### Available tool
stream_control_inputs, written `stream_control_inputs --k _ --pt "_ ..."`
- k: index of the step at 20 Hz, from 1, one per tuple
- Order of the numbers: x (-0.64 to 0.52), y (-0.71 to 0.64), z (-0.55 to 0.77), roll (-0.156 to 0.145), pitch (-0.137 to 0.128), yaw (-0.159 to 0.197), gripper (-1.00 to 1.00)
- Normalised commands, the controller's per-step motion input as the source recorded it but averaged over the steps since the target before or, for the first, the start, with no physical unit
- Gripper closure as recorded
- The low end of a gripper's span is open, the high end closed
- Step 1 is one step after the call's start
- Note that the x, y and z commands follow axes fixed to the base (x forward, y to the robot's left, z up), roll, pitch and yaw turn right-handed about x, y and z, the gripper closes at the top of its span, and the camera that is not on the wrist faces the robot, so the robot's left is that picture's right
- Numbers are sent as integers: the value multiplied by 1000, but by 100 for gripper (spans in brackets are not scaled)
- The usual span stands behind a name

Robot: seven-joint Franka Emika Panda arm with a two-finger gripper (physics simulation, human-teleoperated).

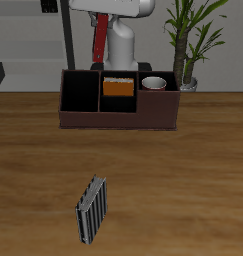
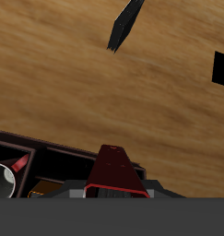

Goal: Place the red mug into the back desk caddy's right compartment and place the orange book into the back desk caddy's back compartment and place the red book into the back desk caddy's front compartment

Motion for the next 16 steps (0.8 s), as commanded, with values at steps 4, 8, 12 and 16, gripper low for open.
stream_control_inputs --k 4,8,12,16 --pt "-115 169 29 36 39 -55 100" --pt "-67 145 68 29 14 -44 100" --pt "-137 106 29 6 -20 -25 100" --pt "-184 22 -72 0 -13 -36 100"
